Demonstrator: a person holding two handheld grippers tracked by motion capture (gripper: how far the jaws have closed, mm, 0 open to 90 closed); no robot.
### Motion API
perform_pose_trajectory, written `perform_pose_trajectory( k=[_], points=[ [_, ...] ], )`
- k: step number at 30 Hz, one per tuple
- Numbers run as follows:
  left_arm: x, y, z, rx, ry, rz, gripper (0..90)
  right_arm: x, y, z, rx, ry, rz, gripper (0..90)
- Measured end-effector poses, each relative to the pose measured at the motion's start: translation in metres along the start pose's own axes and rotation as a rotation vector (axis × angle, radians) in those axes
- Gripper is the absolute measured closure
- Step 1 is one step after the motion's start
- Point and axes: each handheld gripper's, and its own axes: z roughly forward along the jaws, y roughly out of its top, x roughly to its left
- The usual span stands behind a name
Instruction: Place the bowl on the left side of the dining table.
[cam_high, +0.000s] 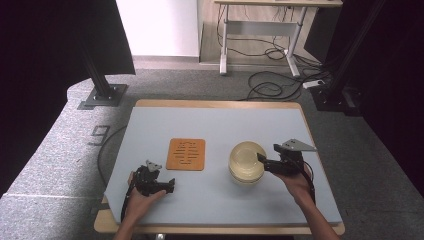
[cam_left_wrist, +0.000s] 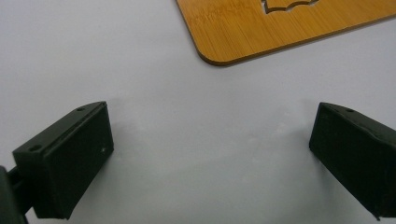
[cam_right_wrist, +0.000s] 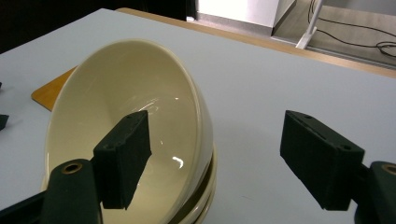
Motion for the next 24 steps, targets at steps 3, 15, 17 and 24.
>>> perform_pose_trajectory(
  k=[3,15,17,24],
  points=[
    [0.0,0.0,0.0,0.0,0.0,0.0,0.0,0.001,0.0,0.003,0.002,-0.006,0.004,25.0],
    [0.0,0.0,0.0,0.001,0.002,0.001,0.0,0.01,0.002,0.023,0.031,-0.013,-0.012,27.1],
    [0.0,0.0,0.0,0.0,0.002,-0.001,0.0,0.012,0.003,0.024,0.035,-0.017,-0.015,27.6],
    [0.0,0.0,0.0,0.0,0.002,-0.001,0.0,0.016,0.005,0.031,0.039,-0.027,-0.009,28.0]
  ],
)
